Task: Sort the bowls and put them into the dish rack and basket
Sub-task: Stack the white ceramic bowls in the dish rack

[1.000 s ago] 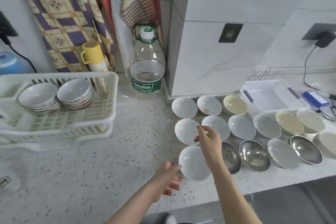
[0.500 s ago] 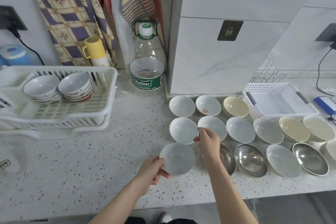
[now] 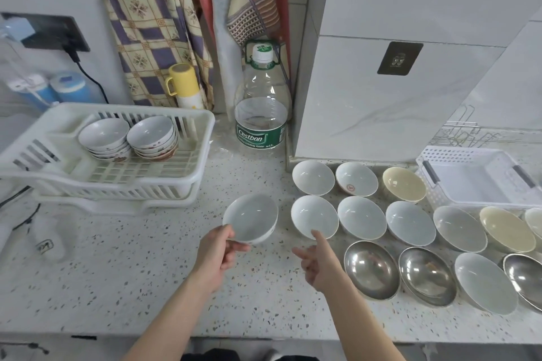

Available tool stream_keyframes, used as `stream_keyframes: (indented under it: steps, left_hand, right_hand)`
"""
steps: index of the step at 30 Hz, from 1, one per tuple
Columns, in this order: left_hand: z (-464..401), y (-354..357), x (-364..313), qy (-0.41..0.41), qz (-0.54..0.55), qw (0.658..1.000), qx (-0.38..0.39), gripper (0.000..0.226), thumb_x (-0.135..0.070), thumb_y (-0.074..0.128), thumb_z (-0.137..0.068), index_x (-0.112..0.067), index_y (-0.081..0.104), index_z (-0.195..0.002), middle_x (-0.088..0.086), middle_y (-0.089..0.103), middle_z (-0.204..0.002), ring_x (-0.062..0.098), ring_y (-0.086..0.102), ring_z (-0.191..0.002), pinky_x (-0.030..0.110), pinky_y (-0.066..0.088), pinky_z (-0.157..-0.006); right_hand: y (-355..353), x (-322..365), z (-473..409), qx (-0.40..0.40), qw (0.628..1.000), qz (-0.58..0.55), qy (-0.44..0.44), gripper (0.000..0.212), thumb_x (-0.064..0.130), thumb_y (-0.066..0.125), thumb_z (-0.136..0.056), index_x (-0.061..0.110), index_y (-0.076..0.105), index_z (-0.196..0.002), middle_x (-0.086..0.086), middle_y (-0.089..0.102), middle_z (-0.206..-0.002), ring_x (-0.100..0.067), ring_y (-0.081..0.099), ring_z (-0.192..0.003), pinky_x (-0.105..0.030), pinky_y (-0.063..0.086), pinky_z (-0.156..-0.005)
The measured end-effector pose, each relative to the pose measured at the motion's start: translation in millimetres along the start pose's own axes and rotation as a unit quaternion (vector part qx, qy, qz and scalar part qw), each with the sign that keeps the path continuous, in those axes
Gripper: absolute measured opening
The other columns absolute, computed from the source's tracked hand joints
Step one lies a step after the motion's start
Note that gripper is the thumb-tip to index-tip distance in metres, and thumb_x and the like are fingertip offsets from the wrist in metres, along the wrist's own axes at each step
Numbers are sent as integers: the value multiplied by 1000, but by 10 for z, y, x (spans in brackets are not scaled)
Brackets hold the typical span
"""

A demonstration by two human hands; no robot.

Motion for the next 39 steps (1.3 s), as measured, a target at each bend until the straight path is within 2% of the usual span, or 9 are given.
stream_keyframes:
  steps: [6,11,17,22,27,30,34,36,39]
  left_hand:
    - [45,-79,-160,7,24,1000,9,31,-8,44,-87,-4,58,-114,22,70,-71,10,31,-37,20,24,-33]
    - [56,-213,-388,29,43,998,40,33,-9,43,-85,-1,58,-113,23,69,-72,8,32,-36,20,25,-32]
    - [46,-531,-797,62,81,992,71,30,-7,41,-86,1,55,-111,21,69,-69,8,31,-34,19,25,-31]
    - [36,-986,-1288,108,122,984,70,20,-7,38,-88,-1,55,-97,18,69,-65,6,30,-32,17,22,-30]
    - [-48,-1696,-1741,154,160,974,33,16,-9,39,-91,-5,55,-92,15,70,-64,6,31,-31,16,23,-29]
    - [-133,-2171,-1970,187,168,968,-1,16,-9,39,-91,-6,55,-89,13,71,-63,5,32,-32,15,23,-29]
    - [-250,-2763,-2168,210,175,961,-40,15,-11,42,-87,-7,56,-93,12,72,-66,5,34,-35,15,25,-30]
    - [-306,-3007,-2231,211,177,960,-54,17,-11,42,-87,-8,57,-94,12,72,-66,5,34,-35,15,25,-30]
    - [-375,-3271,-2319,216,159,961,-64,22,-12,44,-86,-9,59,-102,13,72,-69,5,34,-36,15,26,-31]
  right_hand:
    - [7,116,-73,-89,990,-33,-108,31,20,42,-94,16,47,-124,-16,71,-96,-14,36,-50,-20,28,-43]
    - [74,90,-25,-132,978,-41,-153,34,10,40,-89,8,50,-122,-14,71,-78,-14,28,-48,-23,25,-42]
    - [459,34,265,-122,967,-66,-214,36,10,42,-87,7,49,-123,-15,74,-80,-14,28,-50,-22,26,-37]
    - [1137,262,661,-80,945,-57,-313,32,9,44,-86,11,50,-117,-10,75,-73,-8,28,-40,-22,27,-39]
    - [1987,458,1001,-25,917,47,-395,28,10,48,-86,20,57,-111,-12,74,-86,-1,49,-39,-24,35,-51]
    - [2568,483,1106,10,893,141,-427,31,11,51,-87,19,58,-115,-3,73,-86,-2,70,-61,-23,40,-53]
    - [3296,378,1126,47,869,237,-433,39,11,52,-86,20,46,-124,-2,70,-99,-1,71,-64,-14,42,-44]
    - [3559,306,1116,52,865,265,-422,45,13,53,-86,22,39,-128,-9,72,-96,3,68,-58,-7,37,-37]
    - [3825,199,1057,61,865,301,-397,42,16,52,-86,22,40,-125,-9,75,-81,4,64,-52,-7,35,-35]
Point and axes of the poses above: each hand's wrist, its own z-axis away from the middle knuckle, its own y-axis out of the palm, x = y × z, the point moved 5 cm from there along -z, towards the middle knuckle
